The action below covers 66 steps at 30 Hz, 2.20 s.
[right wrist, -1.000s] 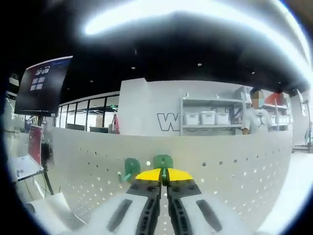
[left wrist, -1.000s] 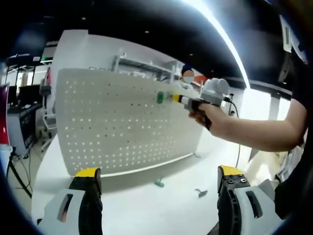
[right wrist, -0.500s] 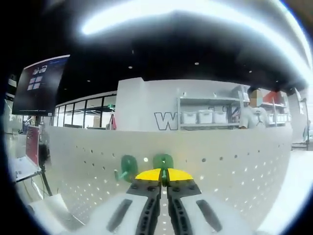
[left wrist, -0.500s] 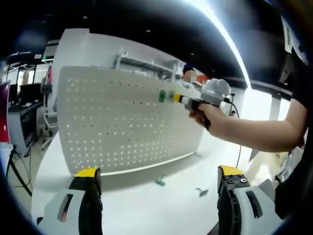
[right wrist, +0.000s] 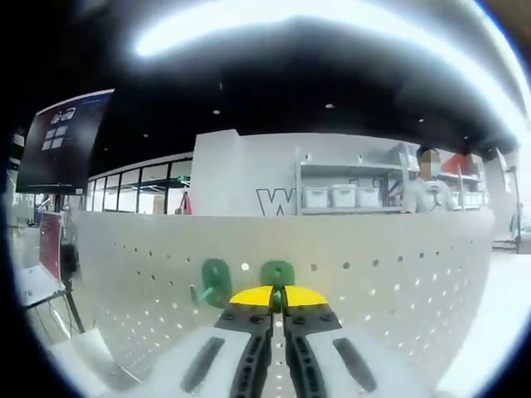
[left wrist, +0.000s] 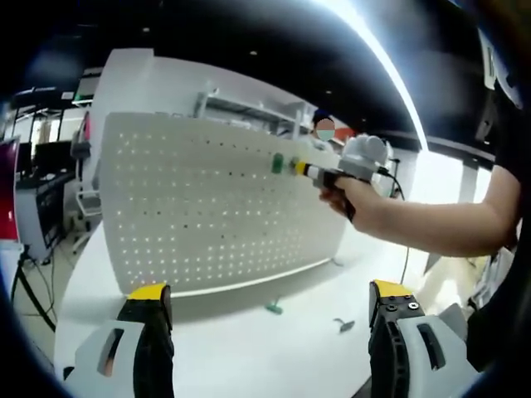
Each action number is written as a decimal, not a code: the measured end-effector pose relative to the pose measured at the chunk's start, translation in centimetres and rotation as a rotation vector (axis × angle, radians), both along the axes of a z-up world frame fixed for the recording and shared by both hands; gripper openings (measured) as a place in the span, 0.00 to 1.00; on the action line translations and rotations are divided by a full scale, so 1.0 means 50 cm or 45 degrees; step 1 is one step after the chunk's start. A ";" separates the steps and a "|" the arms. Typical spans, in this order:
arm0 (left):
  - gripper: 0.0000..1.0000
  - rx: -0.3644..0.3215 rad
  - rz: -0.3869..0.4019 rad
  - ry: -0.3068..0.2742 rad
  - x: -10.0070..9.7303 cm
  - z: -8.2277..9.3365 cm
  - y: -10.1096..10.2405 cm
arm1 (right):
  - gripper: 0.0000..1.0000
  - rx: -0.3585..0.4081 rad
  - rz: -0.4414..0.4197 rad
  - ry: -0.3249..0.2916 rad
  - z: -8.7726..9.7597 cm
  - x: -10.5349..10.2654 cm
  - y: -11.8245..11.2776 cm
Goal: Insert the hook assembly into the mounting plate slot until the hook locks in place.
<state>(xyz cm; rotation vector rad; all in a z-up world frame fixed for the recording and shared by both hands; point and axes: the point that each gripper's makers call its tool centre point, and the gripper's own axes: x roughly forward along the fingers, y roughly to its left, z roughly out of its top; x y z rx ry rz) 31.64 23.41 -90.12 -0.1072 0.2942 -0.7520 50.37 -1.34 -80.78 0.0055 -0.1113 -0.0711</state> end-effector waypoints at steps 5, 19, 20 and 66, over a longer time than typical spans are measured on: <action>1.00 -0.002 0.000 -0.003 -0.002 0.002 0.000 | 0.00 -0.005 -0.006 0.026 -0.005 0.009 -0.004; 1.00 0.017 0.001 -0.014 -0.008 0.005 0.004 | 0.08 -0.004 0.014 0.035 0.008 0.009 0.001; 1.00 0.017 0.000 -0.014 -0.009 0.005 0.004 | 0.09 0.003 0.019 0.029 0.013 0.008 0.001; 1.00 0.088 -0.009 0.121 -0.080 -0.064 -0.007 | 0.16 -0.174 0.276 0.309 -0.101 -0.241 -0.035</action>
